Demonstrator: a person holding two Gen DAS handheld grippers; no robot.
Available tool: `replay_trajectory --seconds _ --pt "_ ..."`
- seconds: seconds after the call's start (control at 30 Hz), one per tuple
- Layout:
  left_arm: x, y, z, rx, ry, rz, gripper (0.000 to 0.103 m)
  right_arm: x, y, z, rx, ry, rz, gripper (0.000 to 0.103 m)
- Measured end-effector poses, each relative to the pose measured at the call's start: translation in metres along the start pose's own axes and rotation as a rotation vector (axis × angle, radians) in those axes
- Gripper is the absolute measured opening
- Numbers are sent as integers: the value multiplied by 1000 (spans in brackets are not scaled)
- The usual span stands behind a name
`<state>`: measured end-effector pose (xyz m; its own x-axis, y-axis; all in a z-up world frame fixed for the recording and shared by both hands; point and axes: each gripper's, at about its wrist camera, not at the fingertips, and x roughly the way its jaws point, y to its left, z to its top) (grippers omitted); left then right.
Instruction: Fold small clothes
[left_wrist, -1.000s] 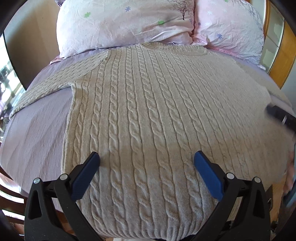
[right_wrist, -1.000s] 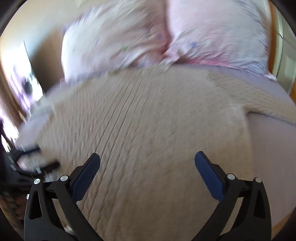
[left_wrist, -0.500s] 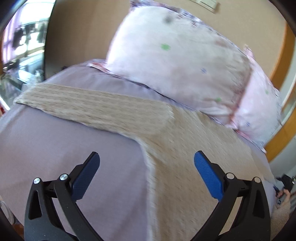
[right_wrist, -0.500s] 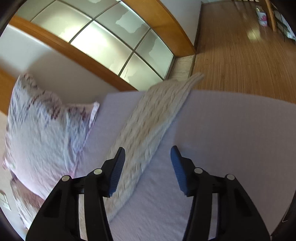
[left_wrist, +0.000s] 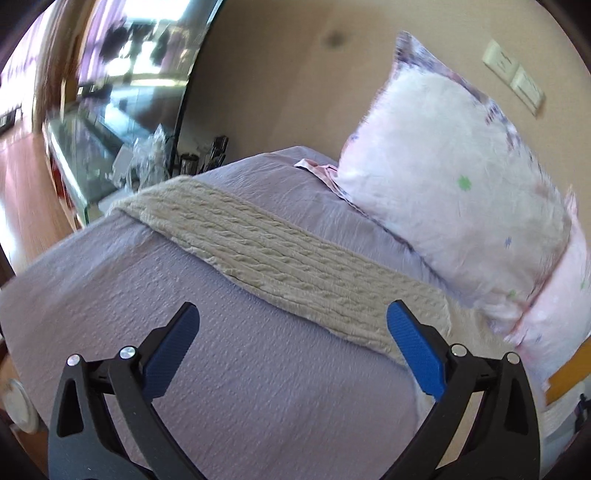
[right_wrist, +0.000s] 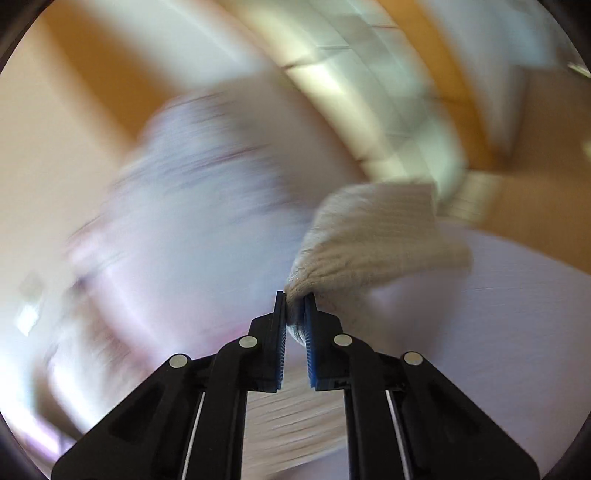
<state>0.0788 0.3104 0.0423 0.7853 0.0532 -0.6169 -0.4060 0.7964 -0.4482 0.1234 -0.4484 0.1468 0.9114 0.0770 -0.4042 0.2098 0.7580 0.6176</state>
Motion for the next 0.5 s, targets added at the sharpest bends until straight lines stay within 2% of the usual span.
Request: replay_trajectory --seconds 0.07,0.13,0.17,0.2,0.27,0.33,0.37,0.5 --pt "0 8 2 -62 17 -38 94 19 88 -41 -177 136 201 11" --pt "6 11 4 -86 27 -34 87 40 149 -89 -314 321 339 19" --pt "10 13 6 -94 31 -26 87 48 171 -113 -358 406 384 39" --pt "12 15 7 -103 35 -22 85 50 181 -127 -377 439 406 60" --pt "17 26 10 -157 48 -46 80 48 189 -142 -400 441 424 72" --pt "23 38 14 -226 65 -71 72 43 180 -138 -401 394 383 77" --pt "26 45 16 -259 69 -77 70 42 171 -130 -379 376 356 83" --pt "36 68 27 -360 65 -87 60 34 127 -106 -304 337 255 86"
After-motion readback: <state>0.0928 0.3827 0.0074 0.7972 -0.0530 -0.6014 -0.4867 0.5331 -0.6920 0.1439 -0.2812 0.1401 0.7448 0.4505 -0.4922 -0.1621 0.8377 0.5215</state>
